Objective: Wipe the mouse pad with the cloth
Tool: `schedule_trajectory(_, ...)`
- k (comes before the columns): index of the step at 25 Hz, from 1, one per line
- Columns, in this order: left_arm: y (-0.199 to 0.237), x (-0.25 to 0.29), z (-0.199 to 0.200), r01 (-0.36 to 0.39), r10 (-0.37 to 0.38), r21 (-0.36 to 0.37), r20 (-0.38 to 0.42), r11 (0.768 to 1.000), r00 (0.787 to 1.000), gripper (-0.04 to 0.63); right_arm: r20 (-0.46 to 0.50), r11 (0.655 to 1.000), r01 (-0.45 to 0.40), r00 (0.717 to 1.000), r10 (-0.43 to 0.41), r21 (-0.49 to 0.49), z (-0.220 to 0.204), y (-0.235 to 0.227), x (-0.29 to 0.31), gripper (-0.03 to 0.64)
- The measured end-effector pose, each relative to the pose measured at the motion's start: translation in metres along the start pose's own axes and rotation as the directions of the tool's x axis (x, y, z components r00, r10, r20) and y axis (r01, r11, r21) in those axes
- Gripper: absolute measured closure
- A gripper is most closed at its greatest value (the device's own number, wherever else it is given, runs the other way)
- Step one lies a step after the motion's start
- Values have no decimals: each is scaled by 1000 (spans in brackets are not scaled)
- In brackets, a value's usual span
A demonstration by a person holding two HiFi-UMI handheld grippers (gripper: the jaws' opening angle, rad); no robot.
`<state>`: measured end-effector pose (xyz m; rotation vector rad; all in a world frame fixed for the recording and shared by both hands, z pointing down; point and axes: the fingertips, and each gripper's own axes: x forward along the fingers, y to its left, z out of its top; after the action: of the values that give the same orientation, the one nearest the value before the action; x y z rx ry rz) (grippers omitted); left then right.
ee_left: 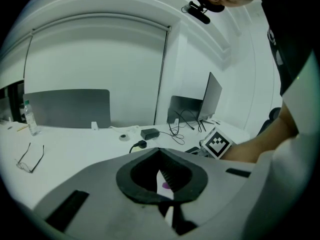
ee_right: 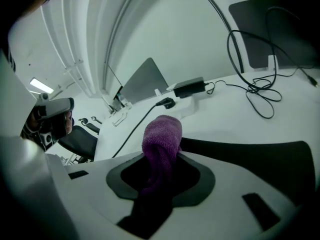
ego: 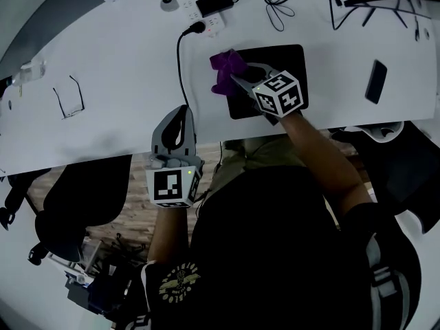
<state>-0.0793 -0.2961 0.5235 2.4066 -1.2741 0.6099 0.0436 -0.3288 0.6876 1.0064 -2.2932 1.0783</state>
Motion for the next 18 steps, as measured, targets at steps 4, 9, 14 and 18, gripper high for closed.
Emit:
schedule_trajectory(4, -8, 11, -3, 19, -19, -4, 1, 1000, 1000, 592, 6, 999, 47, 999, -47, 12, -4, -26, -16, 505)
schedule_trajectory(9, -21, 25, 3, 55, -55, 16, -1, 998, 998, 594, 8, 991, 131, 991, -131, 33, -9, -61, -43, 505)
schedule_trajectory(14, -29, 37, 8, 80, -80, 19, -13, 997, 997, 594, 15, 972, 222, 974, -224, 80, -17, -100, -75, 505)
schedule_trajectory(18, -37, 41, 9, 101, -101, 22, 5, 995, 995, 592, 18, 950, 290, 956, -294, 118, -27, -128, -103, 505)
